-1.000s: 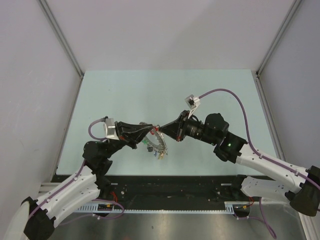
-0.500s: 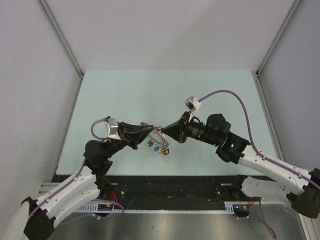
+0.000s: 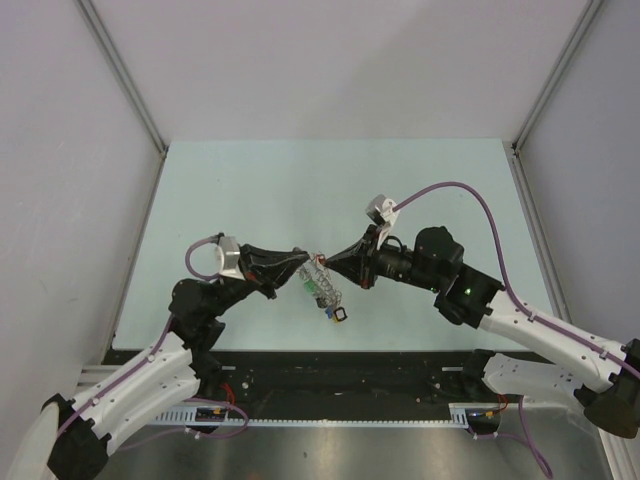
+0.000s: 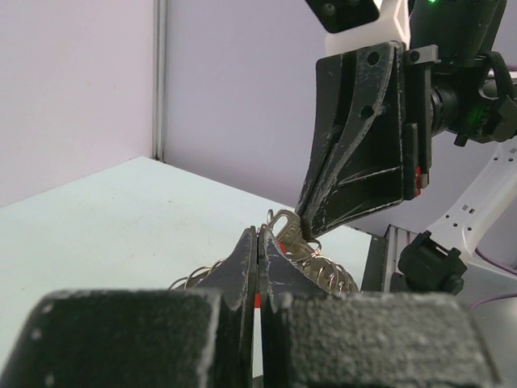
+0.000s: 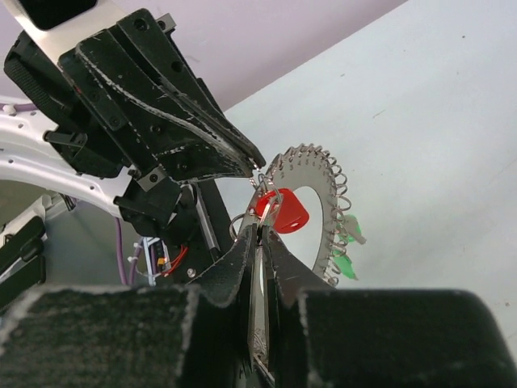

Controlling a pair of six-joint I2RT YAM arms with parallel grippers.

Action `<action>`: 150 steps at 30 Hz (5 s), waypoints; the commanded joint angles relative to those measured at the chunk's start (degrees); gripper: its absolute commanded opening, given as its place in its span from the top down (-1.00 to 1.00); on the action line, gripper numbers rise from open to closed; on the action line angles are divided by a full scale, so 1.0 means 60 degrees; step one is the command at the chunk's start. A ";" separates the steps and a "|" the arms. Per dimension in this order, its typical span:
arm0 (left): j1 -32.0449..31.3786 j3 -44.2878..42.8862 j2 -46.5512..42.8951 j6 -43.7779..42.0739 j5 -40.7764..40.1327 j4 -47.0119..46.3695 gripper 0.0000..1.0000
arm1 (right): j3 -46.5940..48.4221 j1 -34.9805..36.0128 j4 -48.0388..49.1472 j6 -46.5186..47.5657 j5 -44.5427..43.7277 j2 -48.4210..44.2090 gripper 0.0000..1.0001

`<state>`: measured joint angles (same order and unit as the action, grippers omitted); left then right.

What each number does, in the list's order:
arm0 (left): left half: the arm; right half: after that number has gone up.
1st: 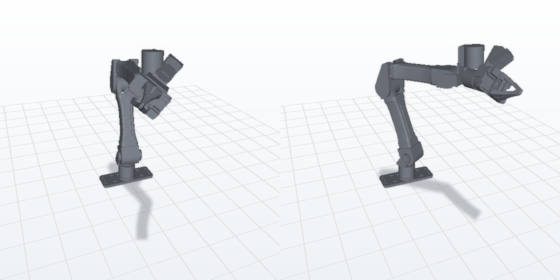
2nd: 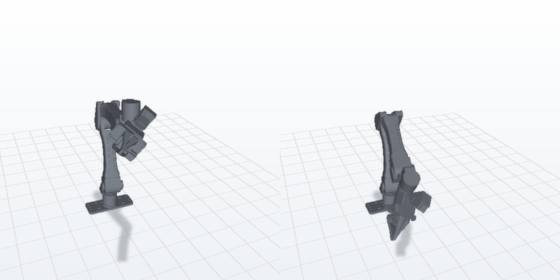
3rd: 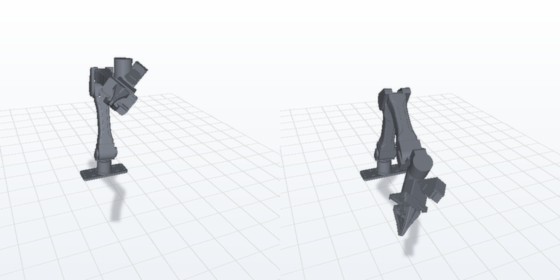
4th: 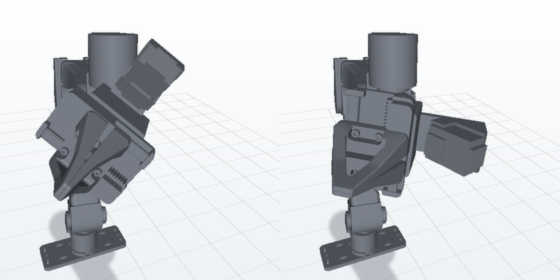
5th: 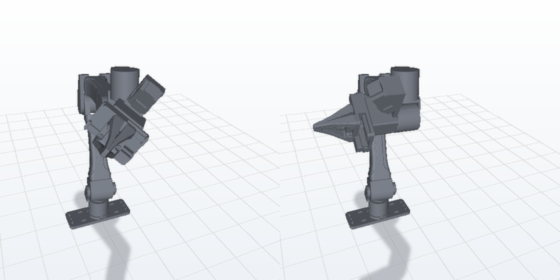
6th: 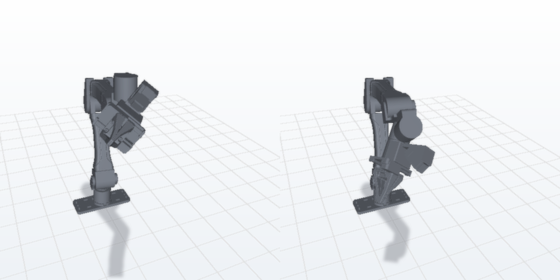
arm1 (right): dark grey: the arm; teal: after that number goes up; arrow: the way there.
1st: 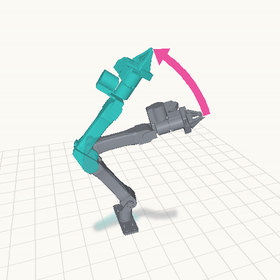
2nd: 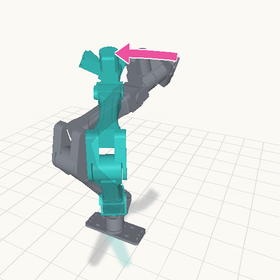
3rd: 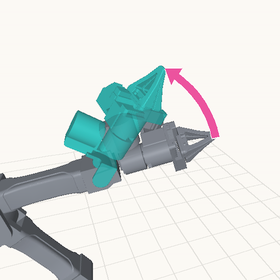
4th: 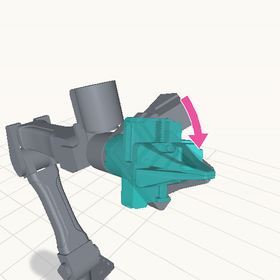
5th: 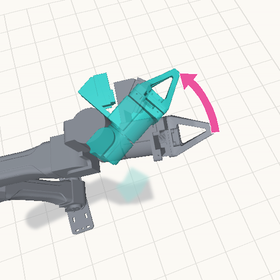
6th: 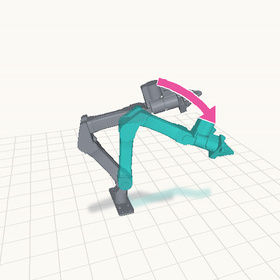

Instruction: Put the keys on the keyring

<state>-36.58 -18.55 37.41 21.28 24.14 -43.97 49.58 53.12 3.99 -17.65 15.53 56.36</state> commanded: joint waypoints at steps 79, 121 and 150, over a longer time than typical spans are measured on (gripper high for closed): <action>-0.0788 -0.0044 0.0064 0.0745 -0.3480 -0.2383 1.00 | 0.0701 0.1620 -0.0620 0.7204 -0.0961 0.1021 1.00; 0.0164 -0.5816 0.2129 -0.7283 0.4984 1.1284 0.22 | 0.2268 0.1678 -0.3961 0.9109 0.0019 0.0260 1.00; -0.0466 -0.5669 0.2950 -0.6434 0.4737 1.0492 0.99 | 0.2283 0.1693 -0.3711 0.8992 0.0137 0.0436 1.00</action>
<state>-38.83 -51.24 55.94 -19.00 52.58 21.34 59.92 62.94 -22.44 36.25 16.58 59.57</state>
